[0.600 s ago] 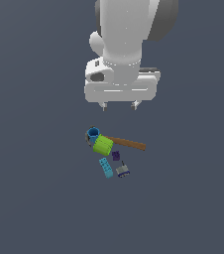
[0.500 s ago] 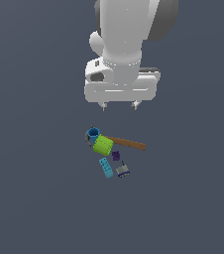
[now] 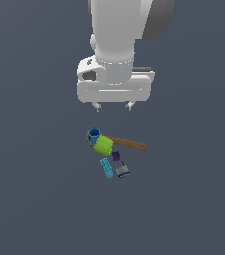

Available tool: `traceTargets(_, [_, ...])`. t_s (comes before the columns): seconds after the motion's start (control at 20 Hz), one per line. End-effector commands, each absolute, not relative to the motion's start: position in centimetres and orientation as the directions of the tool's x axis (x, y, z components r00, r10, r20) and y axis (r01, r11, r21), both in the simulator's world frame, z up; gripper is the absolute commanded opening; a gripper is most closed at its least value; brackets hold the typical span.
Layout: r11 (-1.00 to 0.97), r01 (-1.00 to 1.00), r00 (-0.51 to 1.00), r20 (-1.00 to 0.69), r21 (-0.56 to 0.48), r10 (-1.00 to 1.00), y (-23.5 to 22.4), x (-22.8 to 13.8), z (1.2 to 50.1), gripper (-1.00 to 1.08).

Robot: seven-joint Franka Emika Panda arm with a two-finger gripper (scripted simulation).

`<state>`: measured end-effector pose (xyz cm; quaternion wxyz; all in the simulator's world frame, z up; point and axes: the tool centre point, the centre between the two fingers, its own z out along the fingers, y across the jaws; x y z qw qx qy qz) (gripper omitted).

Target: Pick up a designated object from a clutter of objects.

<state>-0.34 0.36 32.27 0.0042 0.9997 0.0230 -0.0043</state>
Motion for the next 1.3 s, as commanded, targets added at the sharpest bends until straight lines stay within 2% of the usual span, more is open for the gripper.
traceTargets(0.0, [-0.999, 0.047, 0.999, -0.008, 0.009, 0.047, 0.3, -0.3, 32.3, 1.00])
traceTargets(0.55, [-0.998, 0.063, 0.998, -0.007, 0.002, 0.063, -1.4, -0.6, 28.3, 1.00])
traceTargets(1.25, [-0.994, 0.107, 0.994, -0.001, -0.005, 0.107, -6.8, -4.2, 16.8, 1.00])
